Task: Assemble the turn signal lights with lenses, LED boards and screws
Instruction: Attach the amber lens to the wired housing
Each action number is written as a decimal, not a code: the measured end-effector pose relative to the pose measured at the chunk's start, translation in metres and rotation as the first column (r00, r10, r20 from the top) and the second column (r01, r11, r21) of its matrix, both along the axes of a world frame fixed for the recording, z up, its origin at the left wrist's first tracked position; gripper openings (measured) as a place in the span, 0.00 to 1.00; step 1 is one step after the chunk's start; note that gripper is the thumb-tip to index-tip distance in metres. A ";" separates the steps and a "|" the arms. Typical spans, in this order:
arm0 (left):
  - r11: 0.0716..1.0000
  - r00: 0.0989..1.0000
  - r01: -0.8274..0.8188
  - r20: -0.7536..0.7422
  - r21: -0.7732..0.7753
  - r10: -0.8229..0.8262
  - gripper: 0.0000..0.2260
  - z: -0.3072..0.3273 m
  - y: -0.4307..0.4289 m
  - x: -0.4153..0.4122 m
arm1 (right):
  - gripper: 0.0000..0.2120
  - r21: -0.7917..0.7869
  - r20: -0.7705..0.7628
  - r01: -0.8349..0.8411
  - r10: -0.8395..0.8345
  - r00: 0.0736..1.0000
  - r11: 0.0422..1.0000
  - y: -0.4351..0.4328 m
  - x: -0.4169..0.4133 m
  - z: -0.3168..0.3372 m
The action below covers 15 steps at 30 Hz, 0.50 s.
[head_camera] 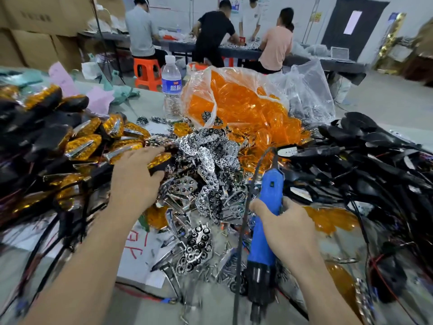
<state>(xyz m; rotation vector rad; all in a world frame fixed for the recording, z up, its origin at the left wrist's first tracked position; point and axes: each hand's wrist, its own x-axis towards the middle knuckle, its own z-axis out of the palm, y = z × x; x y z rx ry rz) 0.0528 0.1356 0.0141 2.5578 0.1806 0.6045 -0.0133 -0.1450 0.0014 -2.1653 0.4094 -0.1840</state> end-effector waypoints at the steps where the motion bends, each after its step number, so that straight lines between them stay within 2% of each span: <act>1: 1.000 1.000 0.004 0.003 0.006 -0.004 0.25 -0.006 0.002 0.003 | 0.15 -0.041 0.000 0.016 -0.016 1.000 0.999 0.002 -0.001 0.002; 5: 0.997 0.998 0.047 0.033 0.058 -0.049 0.23 -0.018 0.003 0.006 | 0.17 -0.168 -0.036 0.037 -0.044 0.998 0.985 0.007 -0.003 0.007; 10: 0.986 0.992 0.096 0.074 0.138 -0.107 0.26 -0.014 -0.017 -0.007 | 0.18 -0.382 0.036 0.062 -0.052 0.998 0.922 0.016 -0.005 0.006; 12: 0.975 0.983 0.156 0.070 0.159 -0.168 0.28 -0.011 -0.036 -0.016 | 0.19 -0.363 0.060 0.063 -0.044 0.997 0.930 0.017 -0.005 0.006; 15: 0.956 0.970 0.235 0.021 0.175 -0.243 0.27 -0.011 -0.063 -0.023 | 0.13 -0.204 0.114 0.040 -0.016 0.993 0.978 0.016 -0.005 0.004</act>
